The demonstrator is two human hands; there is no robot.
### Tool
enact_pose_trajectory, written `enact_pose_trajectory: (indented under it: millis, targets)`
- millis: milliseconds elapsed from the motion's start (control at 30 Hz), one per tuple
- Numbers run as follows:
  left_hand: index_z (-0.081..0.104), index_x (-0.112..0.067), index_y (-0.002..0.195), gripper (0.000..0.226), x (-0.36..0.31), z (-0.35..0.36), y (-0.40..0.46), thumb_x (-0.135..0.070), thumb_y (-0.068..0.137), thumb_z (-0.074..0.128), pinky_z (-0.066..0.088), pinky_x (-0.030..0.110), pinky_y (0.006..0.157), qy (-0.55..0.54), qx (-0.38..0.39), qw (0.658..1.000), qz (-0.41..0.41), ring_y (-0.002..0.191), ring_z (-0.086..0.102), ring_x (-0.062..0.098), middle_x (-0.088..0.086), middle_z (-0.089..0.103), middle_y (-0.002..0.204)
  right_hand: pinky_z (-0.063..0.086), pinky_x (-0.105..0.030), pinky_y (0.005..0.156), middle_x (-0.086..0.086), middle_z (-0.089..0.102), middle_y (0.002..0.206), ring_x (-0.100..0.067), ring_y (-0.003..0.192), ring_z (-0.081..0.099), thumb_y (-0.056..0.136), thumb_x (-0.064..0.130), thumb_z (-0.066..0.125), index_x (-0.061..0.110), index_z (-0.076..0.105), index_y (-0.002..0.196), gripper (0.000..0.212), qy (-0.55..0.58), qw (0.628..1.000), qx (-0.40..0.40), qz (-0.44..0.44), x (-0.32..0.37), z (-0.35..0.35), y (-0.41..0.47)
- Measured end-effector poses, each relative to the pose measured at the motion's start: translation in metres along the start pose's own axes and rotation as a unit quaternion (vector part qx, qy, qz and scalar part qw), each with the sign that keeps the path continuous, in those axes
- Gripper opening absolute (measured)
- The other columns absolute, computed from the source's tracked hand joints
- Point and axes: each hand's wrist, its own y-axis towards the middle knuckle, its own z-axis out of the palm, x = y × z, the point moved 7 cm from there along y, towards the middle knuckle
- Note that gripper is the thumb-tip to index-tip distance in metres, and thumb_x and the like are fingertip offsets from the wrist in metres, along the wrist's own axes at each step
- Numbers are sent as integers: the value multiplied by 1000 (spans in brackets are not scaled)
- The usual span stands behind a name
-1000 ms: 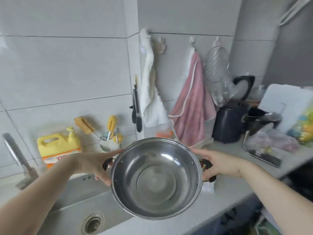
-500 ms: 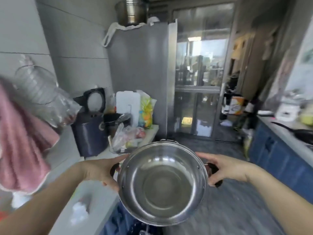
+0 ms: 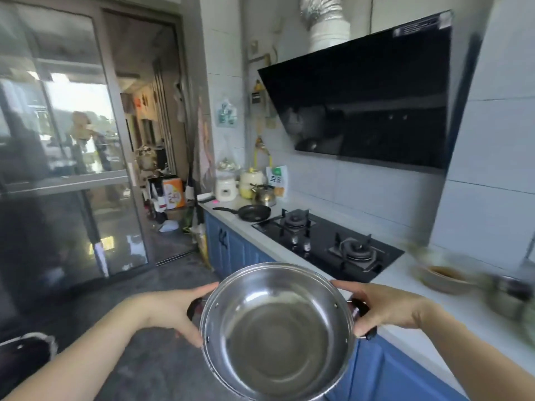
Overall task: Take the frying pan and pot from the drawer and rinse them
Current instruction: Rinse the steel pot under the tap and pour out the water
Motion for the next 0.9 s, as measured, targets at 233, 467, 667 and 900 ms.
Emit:
enact_pose_trajectory:
  millis: [233, 467, 667, 900]
  targets:
    - [11, -62, 143, 128, -120, 14, 195, -34, 51, 95, 48, 41, 103, 13, 66, 995, 79, 128, 53, 25, -19, 41, 146, 58, -40, 80, -25, 60, 117, -22, 82, 62, 74, -1, 80, 48, 47, 138, 87, 13, 995, -76, 68, -87, -145, -30]
    - [17, -56, 141, 111, -203, 40, 341, -15, 66, 88, 52, 27, 67, 22, 129, 984, 119, 77, 63, 6, -12, 59, 125, 55, -36, 73, -16, 63, 104, -22, 83, 56, 75, -5, 74, 47, 49, 137, 85, 37, 983, -150, 99, -170, -242, -35]
    - [7, -45, 152, 120, -236, 58, 447, -12, 69, 86, 47, 20, 57, 61, 164, 976, 130, 71, 56, 13, 0, 64, 122, 54, -35, 69, -13, 65, 115, -23, 89, 58, 76, -9, 72, 50, 48, 138, 88, 50, 972, -203, 111, -226, -279, -23]
    - [9, -61, 145, 128, -256, 81, 544, -38, 49, 91, 53, 23, 68, 126, 211, 958, 147, 92, 68, 27, -6, 41, 145, 54, -36, 74, -7, 70, 99, -17, 77, 56, 74, -12, 72, 57, 61, 119, 83, 162, 935, -266, 167, -310, -293, -8]
